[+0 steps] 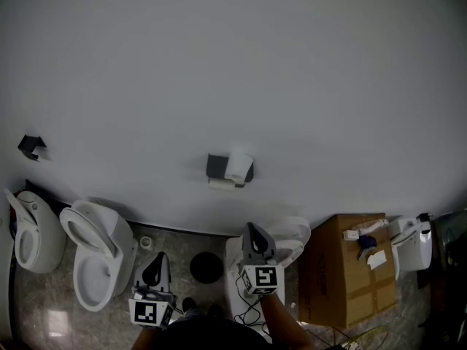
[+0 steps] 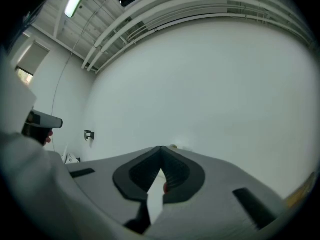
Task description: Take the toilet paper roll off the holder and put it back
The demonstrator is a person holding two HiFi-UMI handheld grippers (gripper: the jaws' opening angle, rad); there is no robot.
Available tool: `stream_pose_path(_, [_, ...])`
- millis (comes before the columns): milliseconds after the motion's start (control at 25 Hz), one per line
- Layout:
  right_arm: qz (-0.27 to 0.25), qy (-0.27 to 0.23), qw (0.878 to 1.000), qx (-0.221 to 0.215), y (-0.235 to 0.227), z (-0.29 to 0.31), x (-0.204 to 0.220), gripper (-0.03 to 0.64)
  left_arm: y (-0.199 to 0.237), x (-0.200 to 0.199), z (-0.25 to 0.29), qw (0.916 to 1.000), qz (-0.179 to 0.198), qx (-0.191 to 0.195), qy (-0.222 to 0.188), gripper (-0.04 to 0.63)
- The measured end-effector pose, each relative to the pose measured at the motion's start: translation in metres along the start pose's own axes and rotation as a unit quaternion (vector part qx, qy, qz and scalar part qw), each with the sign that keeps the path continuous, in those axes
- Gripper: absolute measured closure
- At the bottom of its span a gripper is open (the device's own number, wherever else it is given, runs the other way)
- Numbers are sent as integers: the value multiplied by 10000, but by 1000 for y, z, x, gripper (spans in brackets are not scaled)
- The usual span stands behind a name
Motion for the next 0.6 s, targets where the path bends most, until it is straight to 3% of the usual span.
stream_pose_path(240, [248, -147, 9996, 19, 8, -36, -11, 613, -3, 4, -7, 9998, 29, 70, 170, 592])
stream_pose_path(400, [25, -68, 10000, -41, 15, -55, -23, 612, -4, 9, -12, 9990, 38, 120, 428, 592])
stream_pose_path(520, [93, -114, 9999, 80, 14, -68, -26, 613, -5, 0, -10, 9998, 24, 105, 176, 592])
stream_pose_path(600, [131, -131, 9996, 201, 10, -76, -26, 612, -5, 3, -11, 9997, 22, 103, 235, 592])
Point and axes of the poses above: the fingertips, and each gripper's own axes: z forward along the fingers, y to its left, x out of its underside, the point moved 7 cm from there along -z, backward along the fingers, and after that the axes turned 4 degrees about z, right-handed, at the moved point
